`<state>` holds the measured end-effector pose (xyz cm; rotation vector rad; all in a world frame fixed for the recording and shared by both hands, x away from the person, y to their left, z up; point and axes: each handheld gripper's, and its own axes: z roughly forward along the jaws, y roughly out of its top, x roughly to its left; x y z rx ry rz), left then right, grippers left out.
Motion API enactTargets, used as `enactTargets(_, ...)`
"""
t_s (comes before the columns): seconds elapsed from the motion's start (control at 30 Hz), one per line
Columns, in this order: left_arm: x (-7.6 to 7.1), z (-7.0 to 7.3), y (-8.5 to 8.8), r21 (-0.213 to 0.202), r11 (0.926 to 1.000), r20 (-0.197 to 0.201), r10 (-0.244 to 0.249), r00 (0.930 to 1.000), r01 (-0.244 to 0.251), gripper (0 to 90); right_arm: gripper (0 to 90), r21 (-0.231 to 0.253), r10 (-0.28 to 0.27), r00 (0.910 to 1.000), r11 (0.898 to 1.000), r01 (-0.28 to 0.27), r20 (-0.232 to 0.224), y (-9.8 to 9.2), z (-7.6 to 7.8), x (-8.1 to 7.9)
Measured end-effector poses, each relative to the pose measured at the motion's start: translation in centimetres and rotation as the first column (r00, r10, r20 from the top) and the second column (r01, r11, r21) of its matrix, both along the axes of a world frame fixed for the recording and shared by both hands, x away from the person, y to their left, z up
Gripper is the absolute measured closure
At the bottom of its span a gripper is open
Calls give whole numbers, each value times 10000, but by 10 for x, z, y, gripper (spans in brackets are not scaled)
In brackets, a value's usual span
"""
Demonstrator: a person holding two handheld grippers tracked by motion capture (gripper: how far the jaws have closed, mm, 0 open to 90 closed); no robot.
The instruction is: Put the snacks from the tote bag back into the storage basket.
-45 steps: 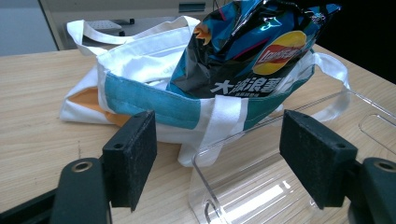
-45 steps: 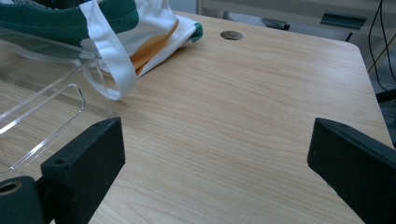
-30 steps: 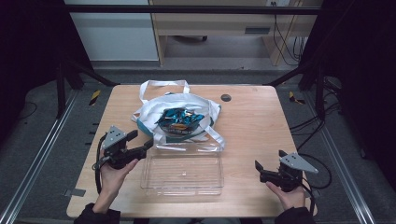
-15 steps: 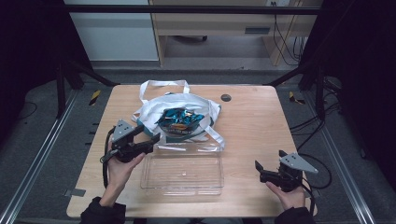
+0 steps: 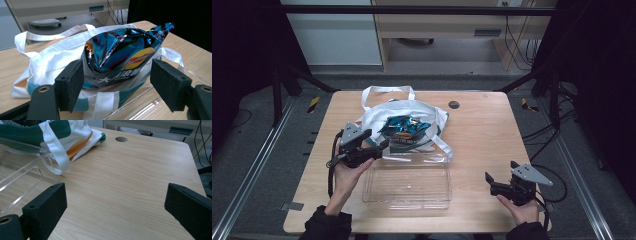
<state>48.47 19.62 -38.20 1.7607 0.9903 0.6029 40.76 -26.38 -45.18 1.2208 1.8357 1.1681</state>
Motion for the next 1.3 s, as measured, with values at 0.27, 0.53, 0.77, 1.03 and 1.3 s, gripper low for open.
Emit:
enactTargets(0.27, 10, -5, -4, 224, 9997, -135, 94, 9999, -91, 268, 46, 17, -23, 10000, 10000, 23, -49, 0, 0, 0)
enactTargets(0.53, 17, -9, -5, 304, 9994, -252, 185, 9995, -177, 299, 46, -24, -5, 10000, 10000, 5, -67, 1, -1, 1)
enactTargets(0.77, 23, -10, -10, 447, 9989, -226, 164, 9996, -154, 347, 46, -50, -9, 9999, 10000, 9, -104, 0, -1, 1)
enactTargets(1.03, 32, -13, -14, 458, 9988, -278, 181, 9994, -168, 410, 46, -69, 9, 9999, 10000, -10, -115, 1, -2, 2)
enactTargets(1.3, 35, -14, -17, 405, 9991, -489, 116, 9987, -96, 550, 46, -81, 18, 9999, 10000, -19, -154, 1, -3, 2)
